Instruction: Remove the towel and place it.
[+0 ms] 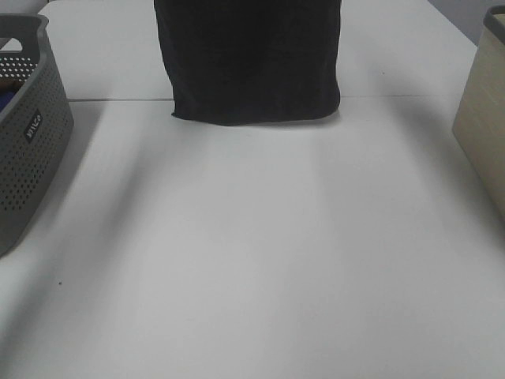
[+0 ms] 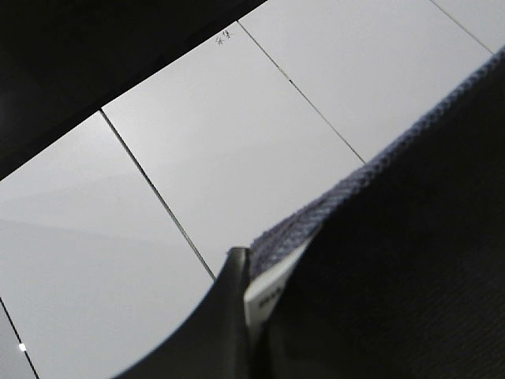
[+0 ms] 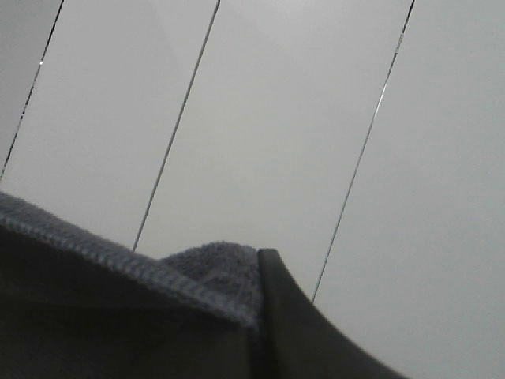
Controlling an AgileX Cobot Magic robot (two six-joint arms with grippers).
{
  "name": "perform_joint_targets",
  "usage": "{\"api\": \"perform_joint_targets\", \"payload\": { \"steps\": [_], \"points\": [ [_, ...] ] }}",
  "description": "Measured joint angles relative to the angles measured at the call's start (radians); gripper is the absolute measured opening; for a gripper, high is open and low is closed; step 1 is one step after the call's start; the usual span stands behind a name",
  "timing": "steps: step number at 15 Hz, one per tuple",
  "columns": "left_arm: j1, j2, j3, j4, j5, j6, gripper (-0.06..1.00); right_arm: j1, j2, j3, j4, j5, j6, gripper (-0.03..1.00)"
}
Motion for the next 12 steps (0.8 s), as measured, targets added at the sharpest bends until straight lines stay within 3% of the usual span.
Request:
{"api": "perform_joint_targets", "payload": {
  "steps": [5, 7, 12],
  "points": [
    [0.0, 0.0, 0.0, 0.0, 0.033, 0.014, 0.0, 0.0, 0.0, 0.0, 0.007, 0.062, 0.001, 0.01],
    [-0.022, -0.01, 0.0, 0.0, 0.274, 0.005, 0.0, 0.0, -0.006, 0.0, 0.088, 0.268, 0.003, 0.01],
    [-0.094, -0.153, 0.0, -0.041, 1.027, -0.016, 0.0, -0.005, -0.134, 0.0, 0.174, 0.786, 0.003, 0.01]
  ]
}}
